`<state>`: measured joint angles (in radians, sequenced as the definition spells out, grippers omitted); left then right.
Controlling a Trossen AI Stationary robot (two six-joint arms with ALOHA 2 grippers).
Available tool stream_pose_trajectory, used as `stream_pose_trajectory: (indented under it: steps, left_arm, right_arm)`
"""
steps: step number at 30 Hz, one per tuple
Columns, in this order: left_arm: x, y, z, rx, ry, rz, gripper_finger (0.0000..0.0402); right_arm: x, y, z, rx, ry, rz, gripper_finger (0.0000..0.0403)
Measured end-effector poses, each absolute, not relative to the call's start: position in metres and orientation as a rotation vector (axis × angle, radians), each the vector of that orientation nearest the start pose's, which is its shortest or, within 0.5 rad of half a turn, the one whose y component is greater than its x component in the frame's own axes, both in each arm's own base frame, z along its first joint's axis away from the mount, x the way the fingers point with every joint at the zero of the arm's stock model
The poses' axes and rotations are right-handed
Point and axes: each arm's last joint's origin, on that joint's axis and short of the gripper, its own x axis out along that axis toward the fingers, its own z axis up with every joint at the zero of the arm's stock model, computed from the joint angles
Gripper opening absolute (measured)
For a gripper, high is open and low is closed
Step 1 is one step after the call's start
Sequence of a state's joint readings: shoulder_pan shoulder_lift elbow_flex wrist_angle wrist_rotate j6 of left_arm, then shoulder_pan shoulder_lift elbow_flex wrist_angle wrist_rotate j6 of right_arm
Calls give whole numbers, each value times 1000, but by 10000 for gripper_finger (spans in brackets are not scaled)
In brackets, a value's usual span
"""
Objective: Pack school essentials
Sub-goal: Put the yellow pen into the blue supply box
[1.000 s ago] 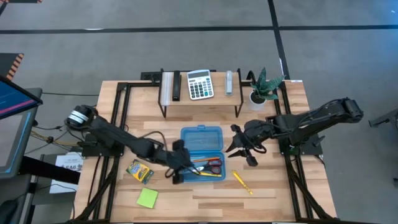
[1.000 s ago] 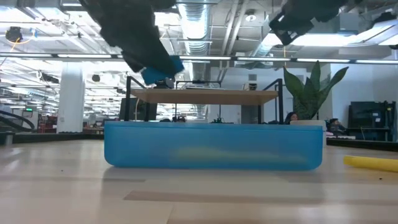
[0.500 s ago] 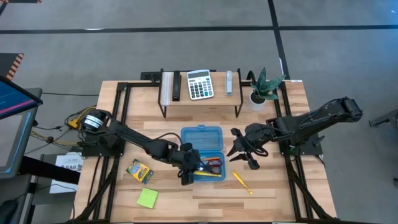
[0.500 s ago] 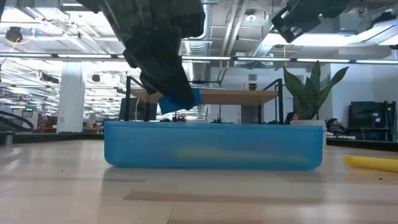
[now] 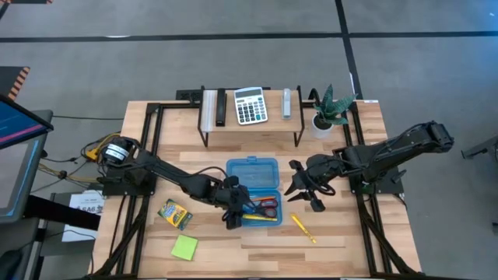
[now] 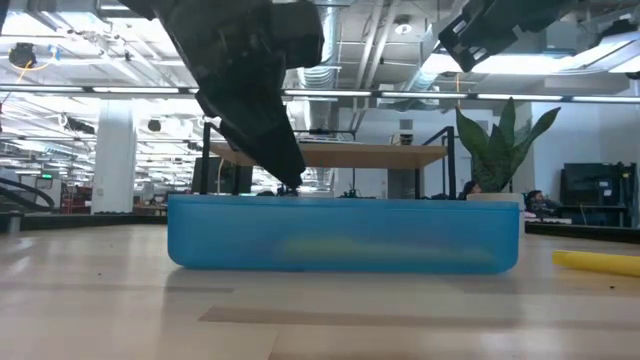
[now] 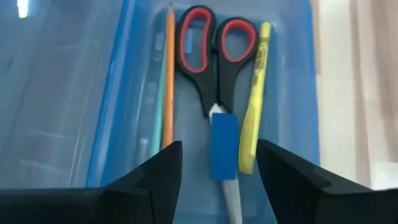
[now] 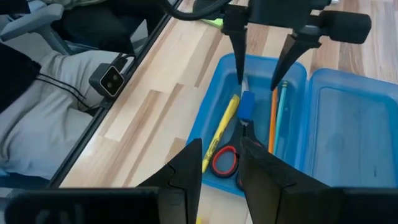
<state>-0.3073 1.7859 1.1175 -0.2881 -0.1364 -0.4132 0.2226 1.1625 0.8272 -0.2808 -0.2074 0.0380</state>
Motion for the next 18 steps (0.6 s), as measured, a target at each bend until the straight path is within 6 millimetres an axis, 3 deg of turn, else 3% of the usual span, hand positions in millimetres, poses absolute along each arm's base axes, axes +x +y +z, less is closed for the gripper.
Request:
stream_pose_trajectory:
  steps: [7, 13, 18]
  left_arm:
    - [330, -107, 195, -109, 962, 79, 201]
    - [313, -126, 234, -35, 783, 52, 201]
    - [288, -141, 248, 34, 635, 178, 200]
  right_arm:
    - [236, 60, 264, 68, 660, 389, 123]
    - [229, 56, 255, 109, 791, 225, 123]
    - [220, 70, 249, 112, 874, 196, 122]
